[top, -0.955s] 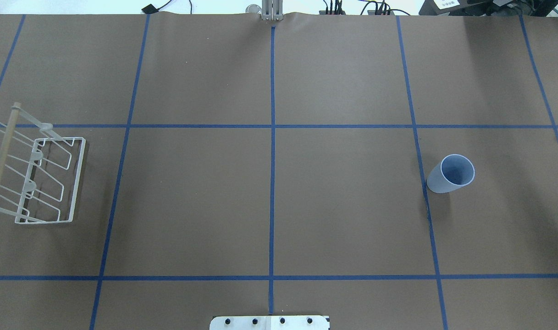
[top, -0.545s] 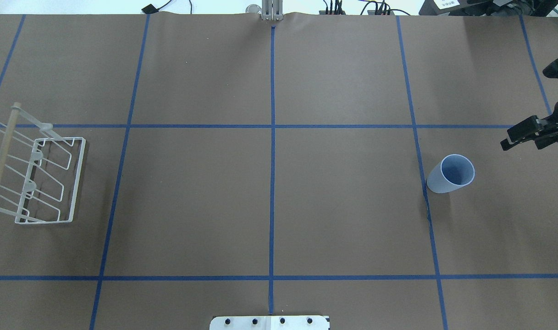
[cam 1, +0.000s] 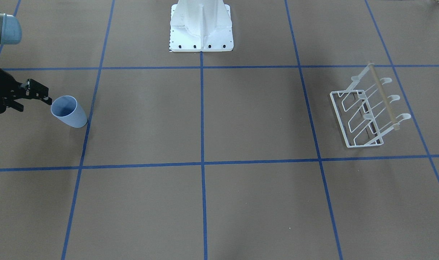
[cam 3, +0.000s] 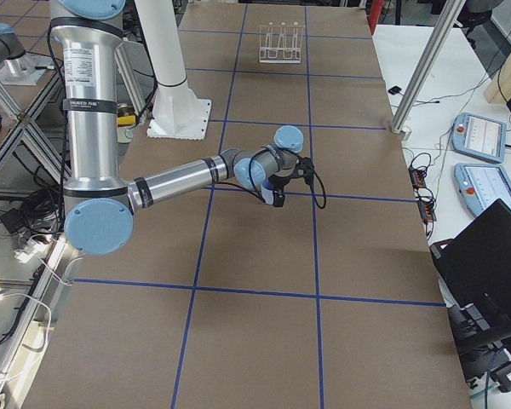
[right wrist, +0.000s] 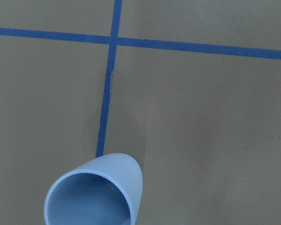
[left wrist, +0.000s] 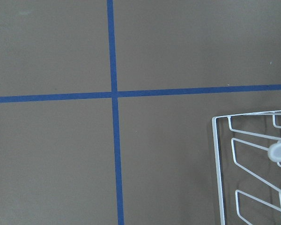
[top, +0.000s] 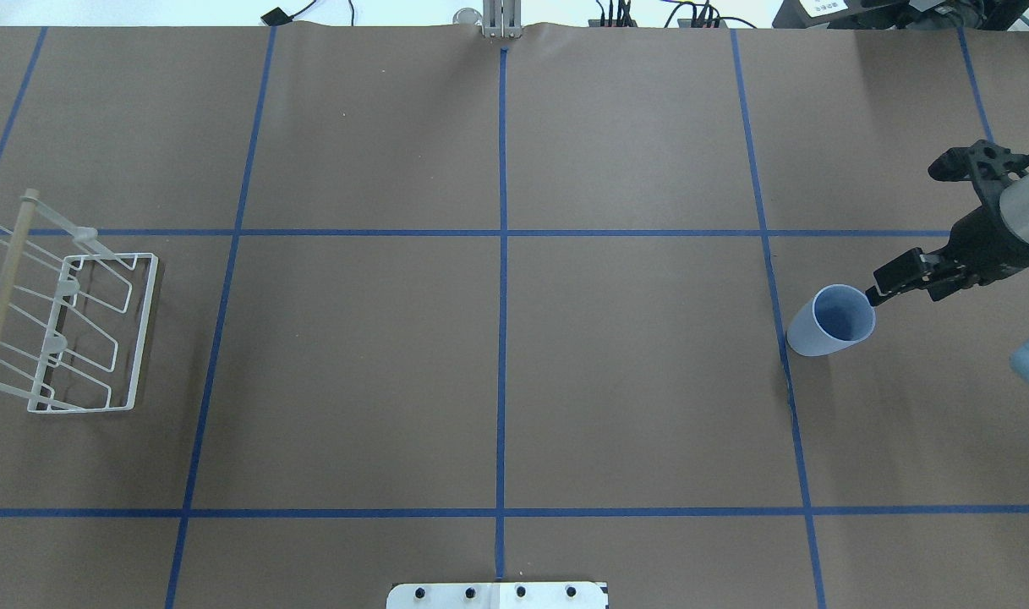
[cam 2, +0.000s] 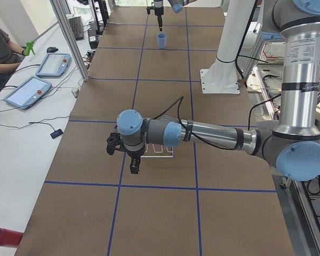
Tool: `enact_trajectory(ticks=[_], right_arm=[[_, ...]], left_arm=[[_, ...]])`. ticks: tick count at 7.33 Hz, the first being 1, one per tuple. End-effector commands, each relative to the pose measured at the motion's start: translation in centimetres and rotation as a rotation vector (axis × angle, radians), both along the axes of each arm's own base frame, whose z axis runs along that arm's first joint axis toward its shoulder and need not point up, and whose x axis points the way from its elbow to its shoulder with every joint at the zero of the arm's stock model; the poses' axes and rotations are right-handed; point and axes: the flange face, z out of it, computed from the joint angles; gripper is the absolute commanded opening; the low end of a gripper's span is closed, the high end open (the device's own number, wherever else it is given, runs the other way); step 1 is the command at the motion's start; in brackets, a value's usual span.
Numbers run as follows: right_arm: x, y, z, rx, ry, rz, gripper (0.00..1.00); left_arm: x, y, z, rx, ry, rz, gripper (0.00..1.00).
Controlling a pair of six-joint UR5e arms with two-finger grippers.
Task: Hang cup on cup holder
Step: 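Reach the right gripper down to the light blue cup's rim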
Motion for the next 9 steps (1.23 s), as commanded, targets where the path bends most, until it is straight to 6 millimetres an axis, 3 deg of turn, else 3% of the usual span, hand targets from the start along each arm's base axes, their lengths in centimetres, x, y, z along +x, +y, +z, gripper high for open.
enact_trajectory(ticks=[1,3,4,5,6,7,9], right_arm=[[-2.1,0.8,0.6,-0.002,0.017,-0.036,1.0],[-3.6,0.5,1.5,-0.014,0.026,-0.057,1.0],[-4.3,0.3,1.9,-0.016,0.029,-0.065,0.93],[-4.5,0.2,1.6,-0.015,0.022,-0.067,0.07],[-4.5,0.1,1.6,-0.015,0.023,-0.066,0.0],[-4.4,0.1,1.2,-0.01,0.017,-0.065,0.0],[-3.8,0.4,-1.4,0.04,-0.011,-0.057,0.0]], left_arm=[[0.0,0.0,0.0,0.001,0.0,0.0,0.98],[0.0,0.0,0.0,0.001,0.0,0.0,0.98],[0.0,0.0,-0.1,0.002,0.0,0.0,0.98],[0.0,0.1,0.0,-0.001,0.0,0.0,0.98],[0.0,0.1,0.0,-0.001,0.0,0.0,0.98],[0.0,0.1,0.0,-0.001,0.0,0.0,0.98],[0.0,0.1,0.0,0.0,0.002,0.0,0.98]])
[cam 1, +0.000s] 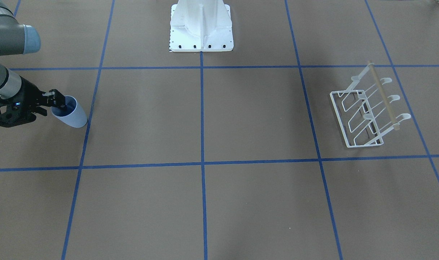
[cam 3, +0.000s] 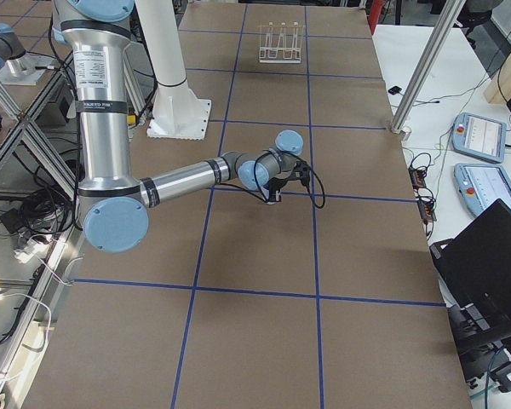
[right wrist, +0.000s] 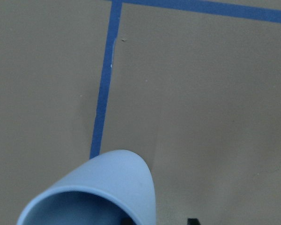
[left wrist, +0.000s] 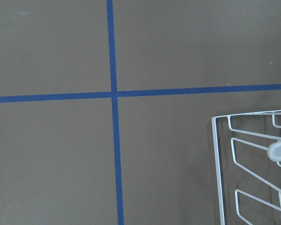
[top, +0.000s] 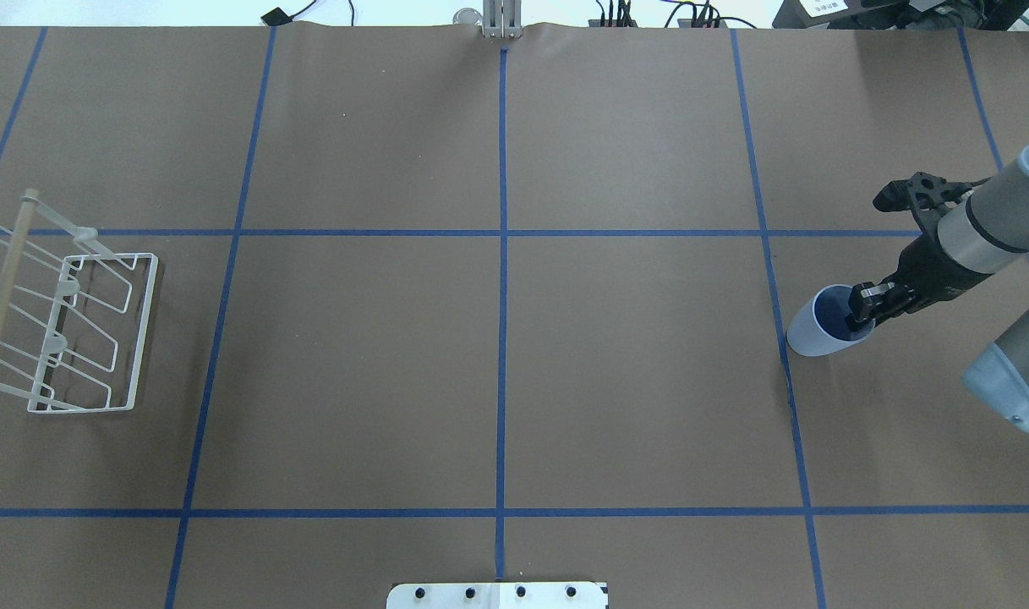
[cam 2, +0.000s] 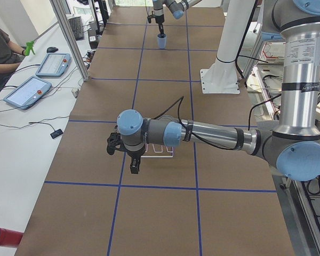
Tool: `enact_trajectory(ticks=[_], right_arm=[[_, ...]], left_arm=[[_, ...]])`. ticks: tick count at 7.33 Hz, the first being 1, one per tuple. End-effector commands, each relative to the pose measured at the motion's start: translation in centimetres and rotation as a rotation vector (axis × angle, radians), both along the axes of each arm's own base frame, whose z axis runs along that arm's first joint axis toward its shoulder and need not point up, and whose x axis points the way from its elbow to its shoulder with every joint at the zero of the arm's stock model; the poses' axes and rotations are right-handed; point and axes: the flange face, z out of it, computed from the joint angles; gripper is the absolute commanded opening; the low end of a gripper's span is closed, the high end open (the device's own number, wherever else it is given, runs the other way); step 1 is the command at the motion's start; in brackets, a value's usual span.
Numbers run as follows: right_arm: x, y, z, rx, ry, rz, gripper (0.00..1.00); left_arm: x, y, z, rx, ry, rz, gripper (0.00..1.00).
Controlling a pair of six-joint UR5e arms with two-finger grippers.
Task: Hang cup on cup holder
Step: 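Grip the cup rim with the right gripper and lift it, tipping sideways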
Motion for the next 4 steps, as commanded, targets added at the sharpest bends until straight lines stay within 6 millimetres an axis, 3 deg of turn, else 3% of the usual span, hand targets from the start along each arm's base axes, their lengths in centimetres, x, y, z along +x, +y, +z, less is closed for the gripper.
enact_trajectory(ticks=[1,2,4], right_arm=[[1.9,0.0,-3.0,0.046,-0.038,0.031,0.0],[3.2,-0.2,-4.0,0.06,-0.054,0.049,0.0],[3.7,-0.2,-6.3,0.05,-0.101,0.059,0.0]], left_arm=[[0.0,0.0,0.0,0.001,0.001,0.0,0.98],[0.0,-0.1,-0.2,0.004,0.003,0.0,0.98],[0.2,-0.2,-1.1,0.027,0.013,0.004,0.98]])
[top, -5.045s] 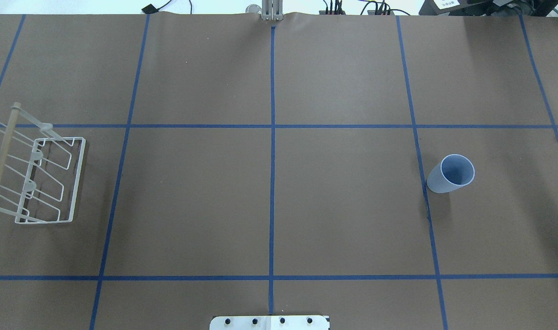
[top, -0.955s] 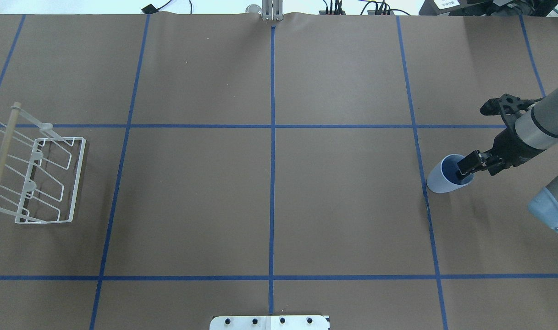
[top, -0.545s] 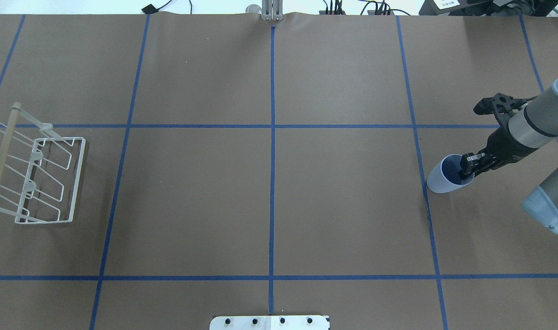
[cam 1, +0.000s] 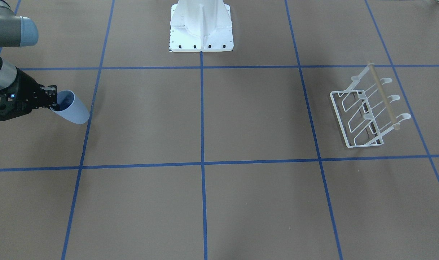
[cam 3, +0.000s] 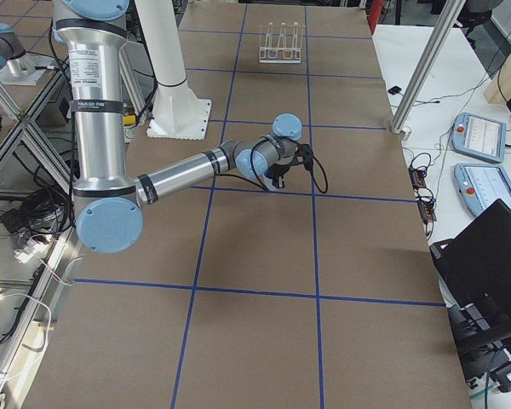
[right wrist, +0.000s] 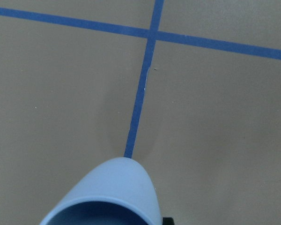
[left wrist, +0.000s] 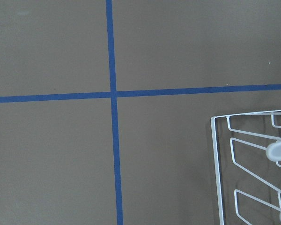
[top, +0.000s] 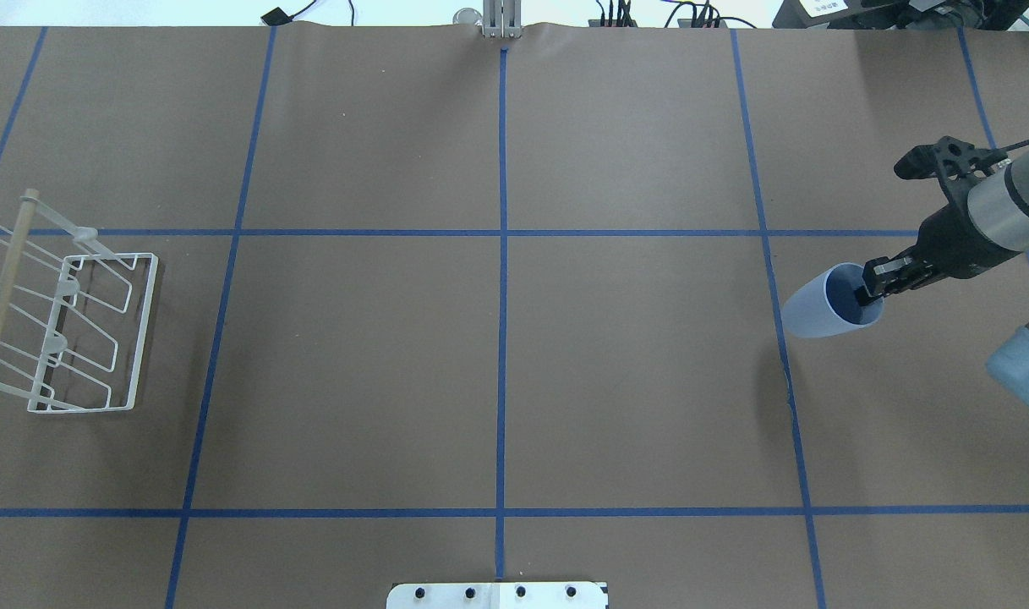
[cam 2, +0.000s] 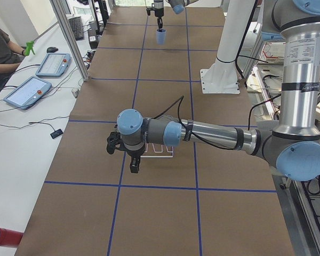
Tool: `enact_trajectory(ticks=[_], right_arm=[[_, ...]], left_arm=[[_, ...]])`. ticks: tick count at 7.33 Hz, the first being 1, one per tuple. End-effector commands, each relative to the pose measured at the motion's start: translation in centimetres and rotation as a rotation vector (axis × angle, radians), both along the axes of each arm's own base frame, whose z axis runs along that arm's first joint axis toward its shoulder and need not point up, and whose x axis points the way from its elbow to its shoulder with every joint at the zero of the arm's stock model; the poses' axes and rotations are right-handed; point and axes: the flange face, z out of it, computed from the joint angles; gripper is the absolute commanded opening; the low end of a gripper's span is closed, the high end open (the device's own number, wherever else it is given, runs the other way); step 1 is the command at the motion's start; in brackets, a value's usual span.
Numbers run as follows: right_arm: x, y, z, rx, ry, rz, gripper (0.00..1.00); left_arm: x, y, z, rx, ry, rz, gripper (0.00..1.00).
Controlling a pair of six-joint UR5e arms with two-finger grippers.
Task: Hang cup on cup holder
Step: 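Grip the cup rim with the right gripper and lift it, tipping sideways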
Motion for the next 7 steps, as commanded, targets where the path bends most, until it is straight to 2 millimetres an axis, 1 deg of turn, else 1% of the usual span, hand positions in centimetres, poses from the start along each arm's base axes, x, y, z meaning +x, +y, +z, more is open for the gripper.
enact_trajectory(ticks=[1,2,3,4,5,7], right_arm=[[-0.3,-1.2,-3.9,-0.03,-0.055,0.045,0.0],[-0.9,-2.1,-6.6,-0.061,-0.088,0.096,0.0],[-1.4,-2.8,-8.8,-0.099,-0.145,0.162,0.0],[-2.1,-3.0,-9.7,-0.129,-0.191,0.2,0.0],[-3.4,-3.0,-11.2,-0.131,-0.24,0.201,0.0],[-6.8,-1.6,-14.4,-0.154,-0.323,0.172,0.0]], left_arm=[[0.6,-0.4,-2.7,0.057,0.007,0.011,0.98],[3.2,-1.1,-5.4,0.119,0.014,0.064,0.98],[5.2,-1.2,-7.4,0.206,0.027,0.099,0.98],[6.7,-1.1,-9.6,0.19,0.057,0.038,0.98],[11.0,-1.2,-13.4,0.172,0.113,0.0,0.98],[16.5,-1.3,-19.3,0.089,0.244,-0.101,0.98]])
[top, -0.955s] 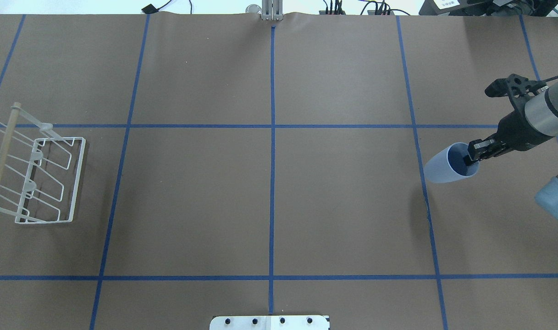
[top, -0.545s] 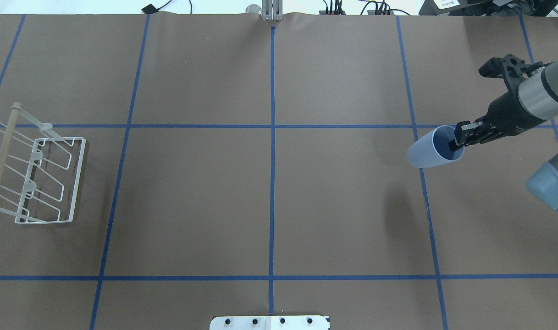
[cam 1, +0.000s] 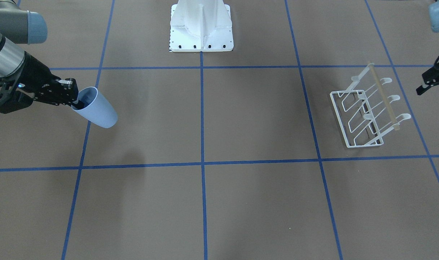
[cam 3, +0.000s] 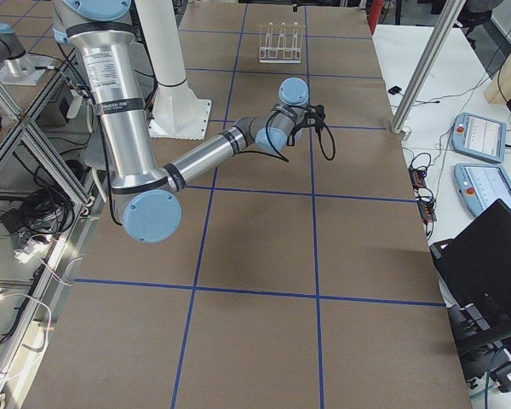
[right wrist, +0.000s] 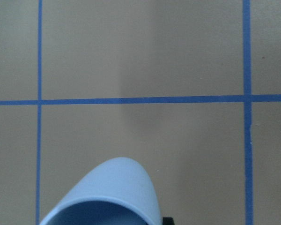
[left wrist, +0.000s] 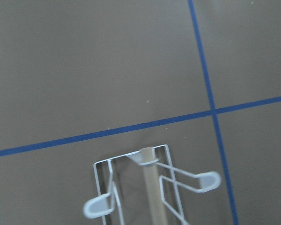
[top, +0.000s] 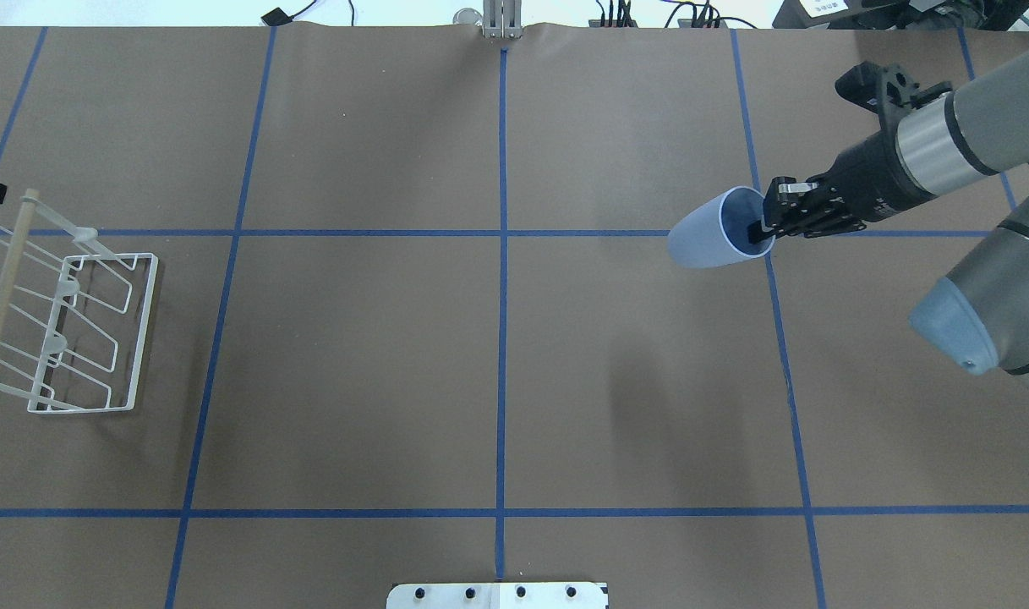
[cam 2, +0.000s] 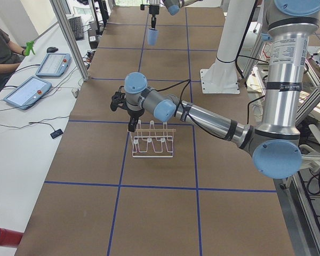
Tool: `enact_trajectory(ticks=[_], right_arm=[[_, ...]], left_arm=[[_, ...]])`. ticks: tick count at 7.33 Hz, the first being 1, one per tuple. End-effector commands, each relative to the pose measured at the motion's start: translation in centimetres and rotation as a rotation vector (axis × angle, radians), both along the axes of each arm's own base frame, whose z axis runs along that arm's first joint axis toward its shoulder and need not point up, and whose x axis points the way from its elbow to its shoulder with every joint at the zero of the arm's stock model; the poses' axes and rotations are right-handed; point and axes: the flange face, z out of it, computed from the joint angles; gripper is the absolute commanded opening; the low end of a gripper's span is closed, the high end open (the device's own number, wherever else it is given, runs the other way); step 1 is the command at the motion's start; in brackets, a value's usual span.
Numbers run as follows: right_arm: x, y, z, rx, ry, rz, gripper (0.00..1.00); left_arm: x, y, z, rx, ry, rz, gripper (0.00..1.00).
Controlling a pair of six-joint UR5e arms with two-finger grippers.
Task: Hang cup on cup holder
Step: 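Grip the cup rim with the right gripper and lift it, tipping sideways, then carry the cup toward the center while the left gripper approaches it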
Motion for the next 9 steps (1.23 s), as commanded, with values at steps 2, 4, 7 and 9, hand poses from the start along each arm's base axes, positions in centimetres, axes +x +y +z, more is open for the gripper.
enact_trajectory(ticks=[2,4,7,9], right_arm=[[-4.0,2.3,-3.9,-0.002,-0.117,-0.041,0.0],[-6.8,3.7,-7.2,-0.059,-0.168,-0.07,0.0],[-7.7,6.3,-8.7,-0.021,-0.286,-0.114,0.0],[-7.3,7.2,-9.2,-0.029,-0.364,-0.119,0.0]], left_arm=[[10.6,-0.4,-10.4,-0.059,0.221,-0.025,0.98],[15.7,0.0,-16.6,-0.128,0.313,-0.003,0.98],[21.1,1.9,-18.0,-0.266,0.474,0.03,0.98],[22.0,2.1,-19.0,-0.256,0.548,0.051,0.98]])
